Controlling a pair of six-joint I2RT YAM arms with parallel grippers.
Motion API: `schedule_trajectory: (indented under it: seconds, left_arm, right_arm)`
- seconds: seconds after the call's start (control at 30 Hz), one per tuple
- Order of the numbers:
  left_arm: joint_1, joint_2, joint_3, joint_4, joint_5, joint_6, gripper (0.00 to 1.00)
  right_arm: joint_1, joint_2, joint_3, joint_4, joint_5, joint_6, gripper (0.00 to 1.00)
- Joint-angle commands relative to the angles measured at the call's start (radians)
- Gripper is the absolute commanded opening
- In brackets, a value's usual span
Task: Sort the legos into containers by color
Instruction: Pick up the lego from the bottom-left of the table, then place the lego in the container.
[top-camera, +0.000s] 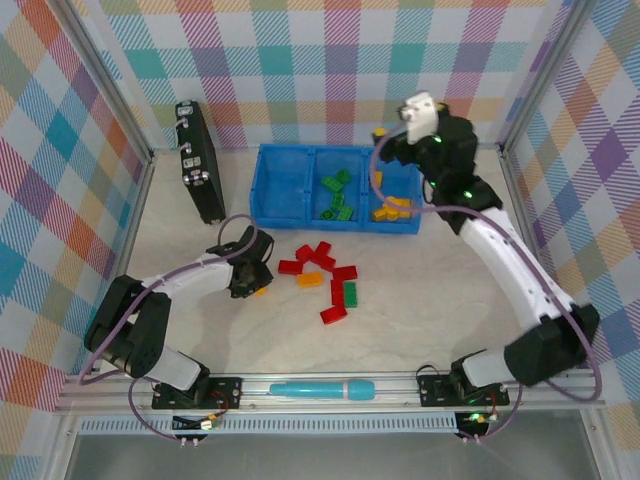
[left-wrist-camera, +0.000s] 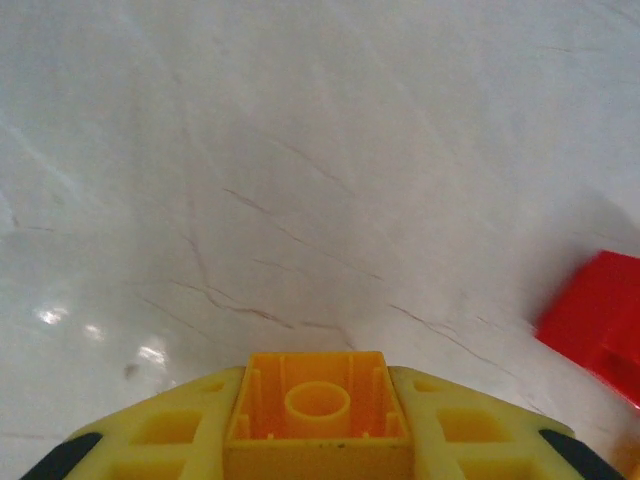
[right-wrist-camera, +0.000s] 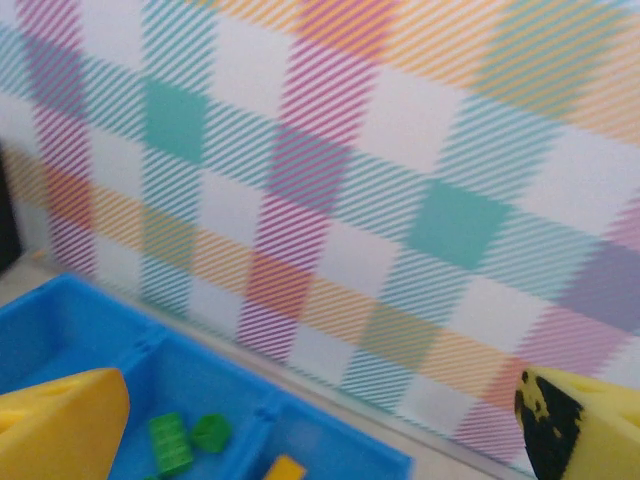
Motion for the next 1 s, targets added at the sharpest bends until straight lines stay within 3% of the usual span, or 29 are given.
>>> schedule_trajectory:
  seconds: [0.0,0.07,0.2,0.3,0.47,0.67,0.8,0.97]
  left_arm:
    - [-0.042,0.001,0.084,-0.129,-0.052,0.01,0.23]
    - [-0.079,-0.01,0.152,-0.179,-0.092,0.027,0.22]
    - [-0.138,0.01,0.319,-0.247,-0.122,0.059,0.21]
    - [-0.198,0.072,0.488,-0.285,-0.149,0.089,0.2]
    - [-0.289,0.239,0.802,-0.268,-0.164,0.174,0.2]
    - [-0.331,0.468,1.085,-0.116,-0.142,0.248,0.21]
    - [-0.334,0.599,1.15,0.048,-0.12,0.249,0.21]
    - [-0.337,0.746,1.298,0.13,-0.122,0.249,0.21]
  right_arm:
    - [-0.054,-0.078,-0.037,0.077,-0.116,-0.016,0.99]
    - [-0.06,-0.114,-0.026,-0.014,-0.141,-0.075,0.99]
    - [-0.06,-0.18,-0.086,0.01,-0.206,-0.147,0.99]
    - [-0.061,-0.194,-0.073,-0.027,-0.213,-0.112,0.99]
    - [-0.071,-0.113,0.107,-0.167,0.02,0.177,0.99]
    - [-0.075,-0.003,0.303,-0.428,-0.077,0.262,0.99]
    - [-0.075,-0.009,0.306,-0.435,-0.081,0.276,0.99]
    - [-0.075,-0.04,0.275,-0.405,-0.089,0.27,0.99]
